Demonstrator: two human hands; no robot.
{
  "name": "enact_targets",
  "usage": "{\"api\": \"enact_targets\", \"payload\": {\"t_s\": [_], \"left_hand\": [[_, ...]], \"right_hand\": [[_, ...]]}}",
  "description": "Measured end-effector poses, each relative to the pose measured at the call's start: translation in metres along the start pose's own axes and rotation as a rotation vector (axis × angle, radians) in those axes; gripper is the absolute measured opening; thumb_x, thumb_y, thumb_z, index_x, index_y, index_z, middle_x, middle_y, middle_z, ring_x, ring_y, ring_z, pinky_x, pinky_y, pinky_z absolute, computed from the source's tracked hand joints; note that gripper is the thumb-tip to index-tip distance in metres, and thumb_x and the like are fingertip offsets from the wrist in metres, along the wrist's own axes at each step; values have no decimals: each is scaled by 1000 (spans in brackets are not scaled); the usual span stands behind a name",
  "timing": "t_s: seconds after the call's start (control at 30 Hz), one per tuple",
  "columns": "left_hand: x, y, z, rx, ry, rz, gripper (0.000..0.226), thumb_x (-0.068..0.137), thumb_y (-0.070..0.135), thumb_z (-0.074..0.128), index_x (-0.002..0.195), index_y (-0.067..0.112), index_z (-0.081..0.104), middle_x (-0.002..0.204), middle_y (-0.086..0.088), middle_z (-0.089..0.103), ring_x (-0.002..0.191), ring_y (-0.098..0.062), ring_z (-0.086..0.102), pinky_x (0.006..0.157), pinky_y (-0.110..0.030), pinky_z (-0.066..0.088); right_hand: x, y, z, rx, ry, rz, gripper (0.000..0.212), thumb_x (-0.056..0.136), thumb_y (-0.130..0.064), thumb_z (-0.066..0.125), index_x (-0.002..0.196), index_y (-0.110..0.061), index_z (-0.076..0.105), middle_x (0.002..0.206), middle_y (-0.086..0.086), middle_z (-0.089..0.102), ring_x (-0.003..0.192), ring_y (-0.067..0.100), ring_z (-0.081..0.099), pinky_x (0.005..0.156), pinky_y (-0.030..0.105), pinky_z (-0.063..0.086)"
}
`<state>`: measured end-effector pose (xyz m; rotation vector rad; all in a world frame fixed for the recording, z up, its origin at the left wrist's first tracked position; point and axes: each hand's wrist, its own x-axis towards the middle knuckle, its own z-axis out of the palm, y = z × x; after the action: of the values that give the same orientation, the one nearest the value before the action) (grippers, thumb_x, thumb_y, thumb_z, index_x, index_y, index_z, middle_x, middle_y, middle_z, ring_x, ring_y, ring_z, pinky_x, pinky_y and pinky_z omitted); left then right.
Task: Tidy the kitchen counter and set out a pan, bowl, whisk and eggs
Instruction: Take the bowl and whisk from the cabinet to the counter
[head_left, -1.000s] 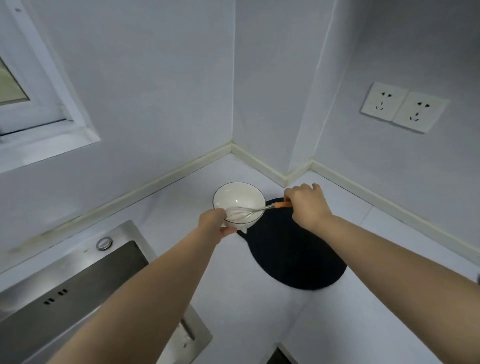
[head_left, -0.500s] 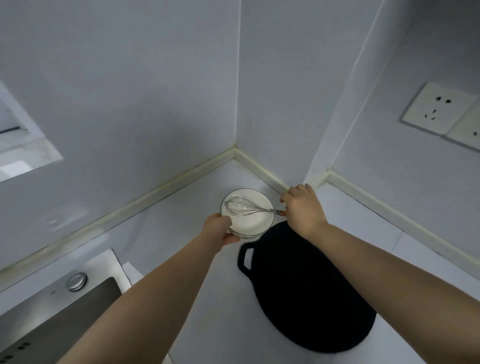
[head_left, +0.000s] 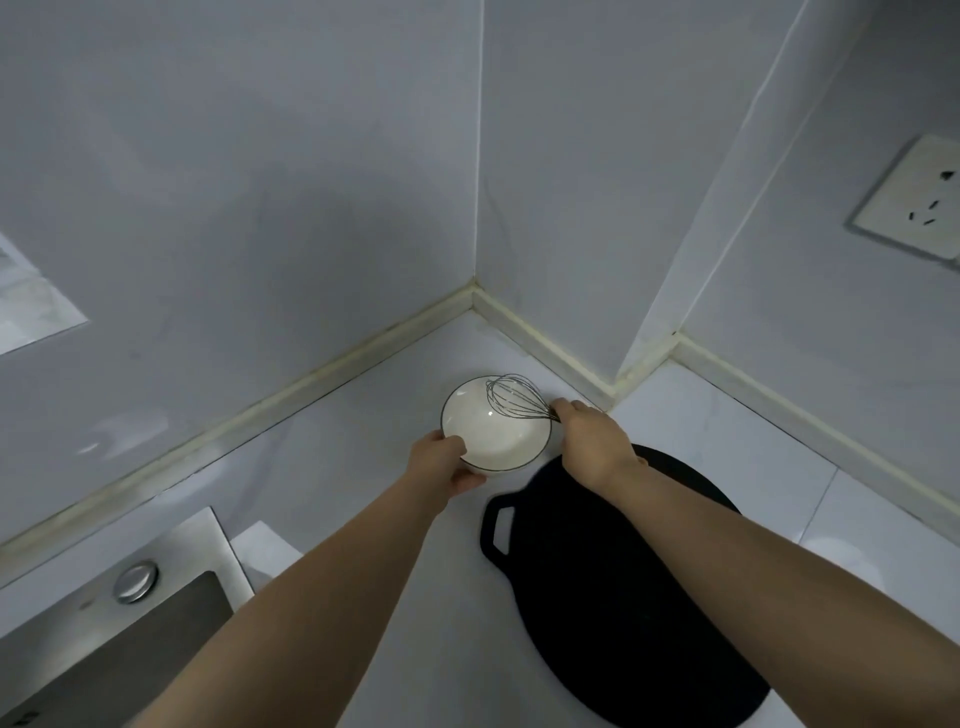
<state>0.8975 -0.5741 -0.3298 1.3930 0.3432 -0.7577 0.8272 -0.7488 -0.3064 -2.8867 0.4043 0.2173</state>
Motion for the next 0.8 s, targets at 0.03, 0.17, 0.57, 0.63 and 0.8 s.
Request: {"api": "enact_targets", "payload": {"t_s": [0.03,0.17,0.57,0.63,0.8], "left_hand": [[1,-1,-1,5,-2,3,28,88,-6,39,112,3,51,89,-10,55,76,-29,58,61,-37,57],[2,-3,-6,30,-40,-1,26,90,-2,41,112,7,50,95,-9,56,82,-28,59,71,-38,55],[0,-1,-16,262,-116,-51,23,89,4,45,110,10,53,86,-13,63,70,-26,62,73,-38,54],[-1,-2,-15,297,-114,-46,19,90,6,45,107,12,53,83,-10,63,71,-24,63,74,-37,54],[-1,-3,-13,381,-96,-7,18,92,9,41,108,13,50,88,-9,63,75,-23,64,76,-36,53]], "right_hand": [[0,1,0,-4,-17,13,56,76,9,46,129,-10,43,115,13,55,103,32,55,79,37,46],[1,3,-5,-64,-41,-4,54,77,11,44,127,-10,45,116,13,53,104,32,54,72,35,43],[12,-23,-36,-678,-2,-468,27,83,3,49,103,-10,61,113,9,51,103,26,49,81,33,37],[13,-24,-34,-674,-4,-459,27,83,3,49,102,-10,62,114,9,50,103,26,49,81,32,37],[11,-20,-32,-636,-26,-436,29,82,2,50,104,-12,63,116,8,49,106,26,47,76,30,29]]}}
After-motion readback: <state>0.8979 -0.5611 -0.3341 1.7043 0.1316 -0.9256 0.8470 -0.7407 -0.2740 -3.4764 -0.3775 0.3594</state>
